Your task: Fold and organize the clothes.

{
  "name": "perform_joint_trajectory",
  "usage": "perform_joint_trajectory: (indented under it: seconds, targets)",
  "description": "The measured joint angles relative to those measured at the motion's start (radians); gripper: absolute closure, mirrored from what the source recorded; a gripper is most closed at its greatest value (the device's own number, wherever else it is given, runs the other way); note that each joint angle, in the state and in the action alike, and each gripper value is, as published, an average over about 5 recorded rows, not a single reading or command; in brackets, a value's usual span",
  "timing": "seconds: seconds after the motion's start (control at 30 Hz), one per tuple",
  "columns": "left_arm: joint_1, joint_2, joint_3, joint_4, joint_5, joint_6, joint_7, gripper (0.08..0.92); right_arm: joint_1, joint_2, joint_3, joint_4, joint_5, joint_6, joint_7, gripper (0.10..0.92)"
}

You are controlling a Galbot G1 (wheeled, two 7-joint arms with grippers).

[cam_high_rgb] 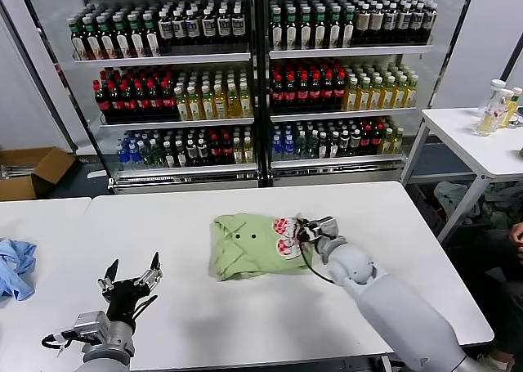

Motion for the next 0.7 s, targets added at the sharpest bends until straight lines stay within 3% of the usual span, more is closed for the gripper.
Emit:
perform_joint_trajectory:
  seconds: [0.27, 0.7]
  targets:
    - [0.025, 0.007, 0.002, -0.022, 0.030, -0.010, 0.002, 0.177, -0.071, -0.079, 0.085, 0.050, -0.094, 0.140, -0.051, 0.655]
    - [0.079, 0.025, 0.005, -0.077, 0.037, -0.019, 0.035, 0.177, -0.445, -0.159, 0.384, 0.348, -0.111, 0.312, -0.021, 0.276]
